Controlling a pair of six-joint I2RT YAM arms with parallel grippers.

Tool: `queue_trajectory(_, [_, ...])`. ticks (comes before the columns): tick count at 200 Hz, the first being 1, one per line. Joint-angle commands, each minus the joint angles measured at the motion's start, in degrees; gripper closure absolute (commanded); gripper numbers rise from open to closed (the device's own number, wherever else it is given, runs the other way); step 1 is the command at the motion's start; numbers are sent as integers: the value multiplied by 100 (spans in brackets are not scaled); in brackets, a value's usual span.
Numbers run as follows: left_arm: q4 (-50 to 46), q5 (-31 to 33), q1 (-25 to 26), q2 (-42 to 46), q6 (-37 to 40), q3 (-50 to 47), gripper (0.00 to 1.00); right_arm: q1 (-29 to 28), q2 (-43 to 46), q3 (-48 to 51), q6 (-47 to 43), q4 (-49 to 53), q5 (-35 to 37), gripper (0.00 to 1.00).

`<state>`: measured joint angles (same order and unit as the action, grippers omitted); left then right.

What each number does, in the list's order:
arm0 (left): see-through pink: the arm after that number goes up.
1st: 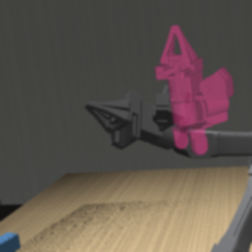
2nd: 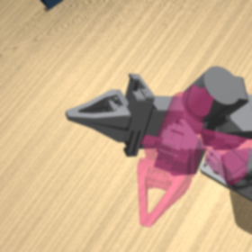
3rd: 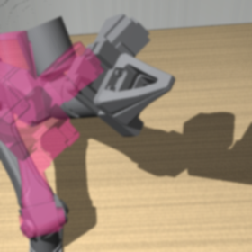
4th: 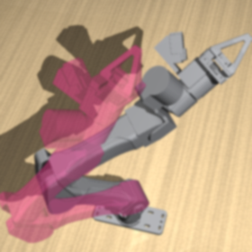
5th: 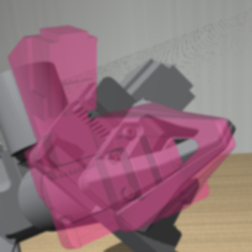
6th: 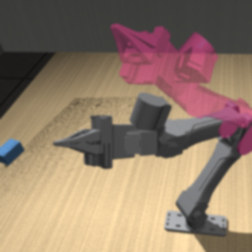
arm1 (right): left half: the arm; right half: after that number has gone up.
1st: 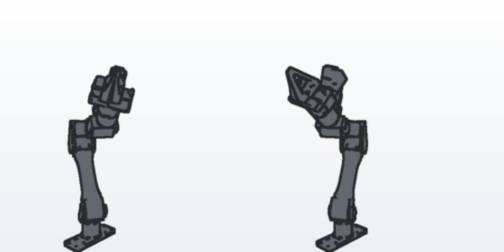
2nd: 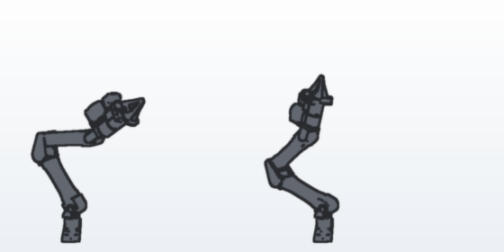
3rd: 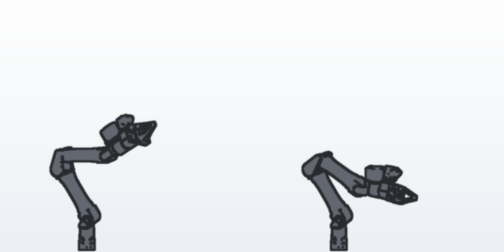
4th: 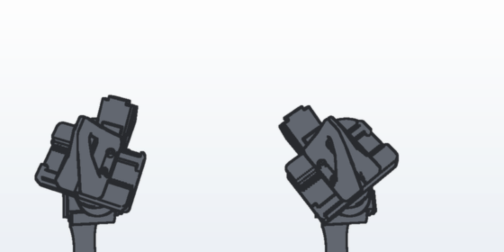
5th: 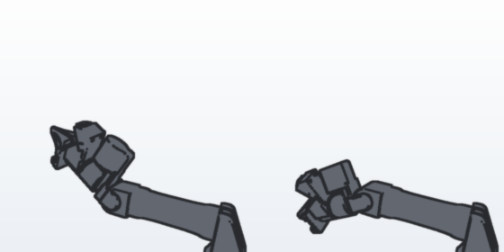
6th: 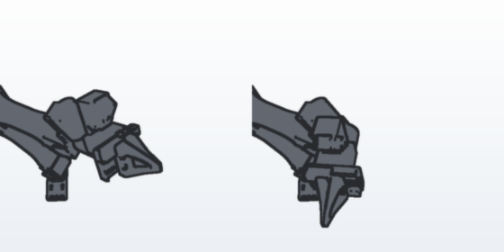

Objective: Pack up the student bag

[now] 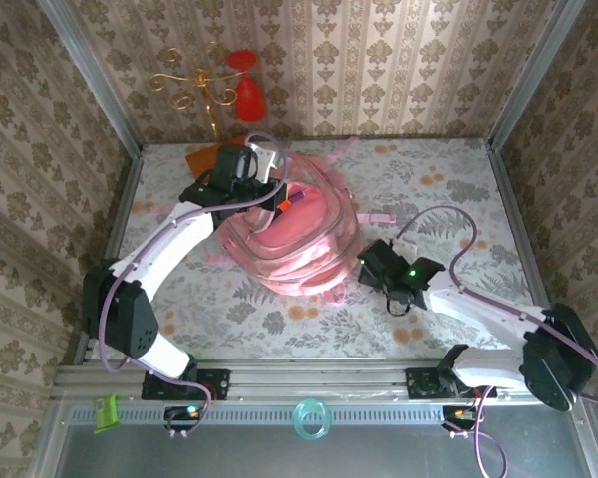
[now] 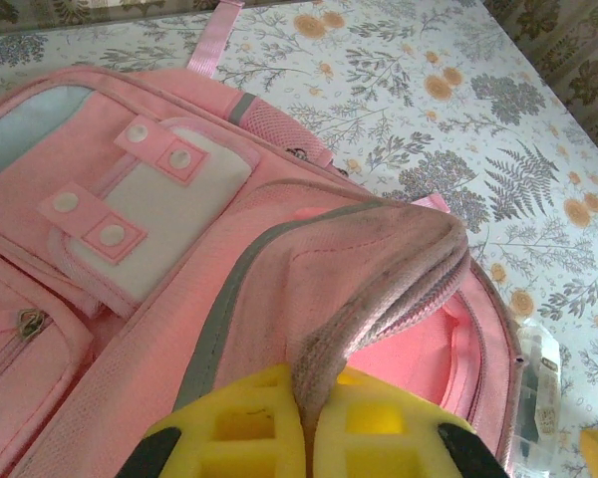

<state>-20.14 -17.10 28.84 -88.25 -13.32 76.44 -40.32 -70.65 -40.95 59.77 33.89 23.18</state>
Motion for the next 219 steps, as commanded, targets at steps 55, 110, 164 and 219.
queue_trajectory(55, [674, -127, -19, 282, -39, -51, 100, 382, -866, 267, 598, -1239, -226, 14])
queue_trajectory(110, [687, -135, -18, 279, -30, -77, 100, 478, -1595, 151, 527, -1553, -50, 19])
queue_trajectory(164, [712, -110, -19, 297, 5, -125, 100, 754, -1799, 245, 127, -2147, -123, 54])
queue_trajectory(219, [788, -108, -19, 288, -81, -183, 100, 724, 34, 72, -1299, -2431, -478, 79])
